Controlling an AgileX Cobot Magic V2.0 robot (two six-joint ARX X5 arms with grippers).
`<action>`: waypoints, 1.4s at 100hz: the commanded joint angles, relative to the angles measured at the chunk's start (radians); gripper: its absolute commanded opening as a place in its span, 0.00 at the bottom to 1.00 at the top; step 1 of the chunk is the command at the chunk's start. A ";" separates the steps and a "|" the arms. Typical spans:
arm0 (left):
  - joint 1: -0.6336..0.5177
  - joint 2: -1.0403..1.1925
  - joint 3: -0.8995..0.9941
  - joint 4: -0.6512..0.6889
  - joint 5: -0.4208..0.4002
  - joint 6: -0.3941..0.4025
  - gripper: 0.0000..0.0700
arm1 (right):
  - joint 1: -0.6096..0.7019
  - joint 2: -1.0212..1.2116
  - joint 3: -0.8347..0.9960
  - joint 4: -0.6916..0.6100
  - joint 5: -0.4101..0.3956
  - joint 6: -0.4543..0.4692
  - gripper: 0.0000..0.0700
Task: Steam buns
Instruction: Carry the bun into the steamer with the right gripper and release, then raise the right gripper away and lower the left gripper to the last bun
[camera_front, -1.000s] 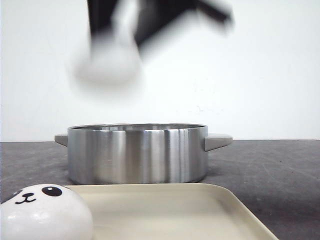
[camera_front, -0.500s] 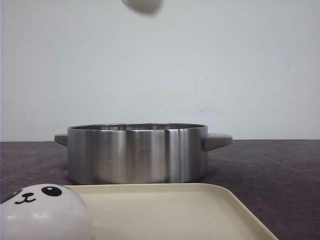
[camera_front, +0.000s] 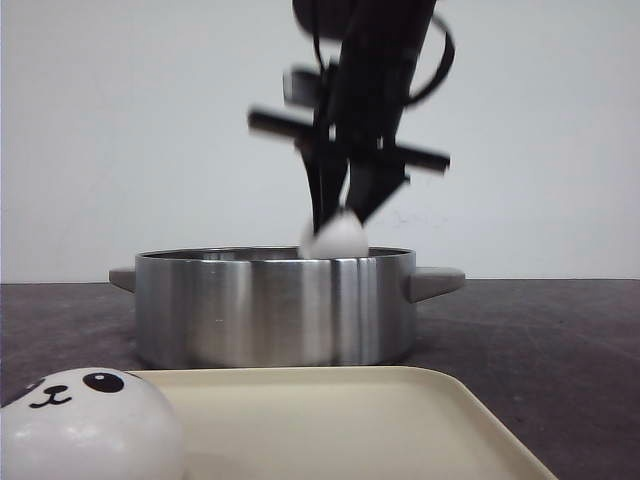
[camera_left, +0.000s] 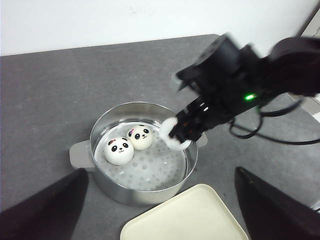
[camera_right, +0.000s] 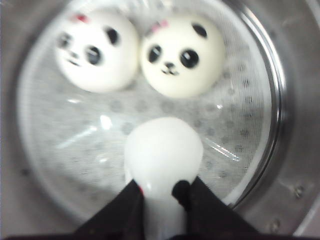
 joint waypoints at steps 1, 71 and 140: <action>-0.008 0.007 0.019 0.007 -0.005 0.003 0.79 | 0.004 0.035 0.019 0.005 -0.003 -0.014 0.01; -0.008 0.007 0.019 -0.016 -0.006 0.002 0.79 | -0.008 0.072 0.020 -0.016 -0.019 0.005 0.79; -0.023 0.007 -0.329 0.008 0.099 -0.189 0.79 | 0.279 -0.503 0.126 -0.053 0.179 -0.103 0.01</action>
